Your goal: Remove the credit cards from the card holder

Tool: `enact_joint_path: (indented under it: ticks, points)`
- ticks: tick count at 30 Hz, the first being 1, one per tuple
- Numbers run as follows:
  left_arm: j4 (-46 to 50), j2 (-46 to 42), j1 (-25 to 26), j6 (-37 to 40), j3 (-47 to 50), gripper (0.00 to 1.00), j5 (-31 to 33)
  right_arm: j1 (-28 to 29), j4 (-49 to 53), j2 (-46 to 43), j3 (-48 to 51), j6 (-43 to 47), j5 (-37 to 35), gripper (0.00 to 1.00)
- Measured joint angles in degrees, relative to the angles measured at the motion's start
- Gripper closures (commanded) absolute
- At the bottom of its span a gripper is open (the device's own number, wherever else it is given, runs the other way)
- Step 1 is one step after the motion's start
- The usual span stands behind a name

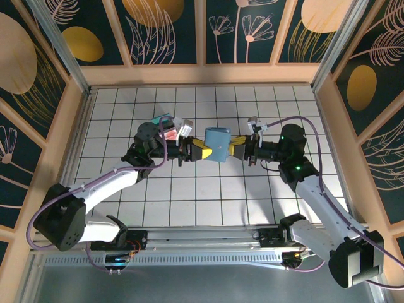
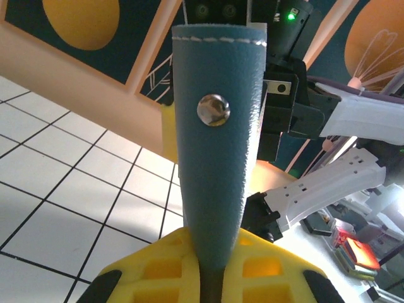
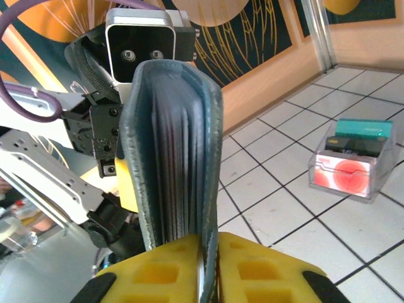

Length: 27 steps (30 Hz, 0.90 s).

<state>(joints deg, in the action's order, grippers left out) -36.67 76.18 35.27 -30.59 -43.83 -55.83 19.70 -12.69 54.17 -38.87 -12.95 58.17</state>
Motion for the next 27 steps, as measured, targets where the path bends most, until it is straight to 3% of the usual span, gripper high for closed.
enact_joint_path:
  ticks: [2, 5, 11, 18, 27]
  points:
    - [0.02, 0.46, -0.07, -0.33, -0.15, 0.95, 0.61, -0.13, -0.11, 0.11, 0.04, -0.68, -0.44, 1.0]
    - [0.02, 1.92, -0.13, -1.09, -1.16, 0.82, 1.03, -0.24, 0.02, 0.11, 0.04, -0.98, -2.34, 1.0]
    - [-0.37, 7.1, 0.15, -5.03, -2.64, 0.33, 3.02, 0.2, 1.86, 0.11, -0.07, -1.11, -6.25, 1.0]
    - [-0.46, 8.57, 0.31, -7.1, -2.78, 0.01, 6.19, 0.26, 9.9, 0.11, -2.14, -1.38, -15.54, 1.0]
    - [2.21, 8.11, 0.31, -5.01, -3.45, 0.01, 14.27, 1.44, 17.44, 0.11, -4.42, -2.6, -22.91, 1.0]
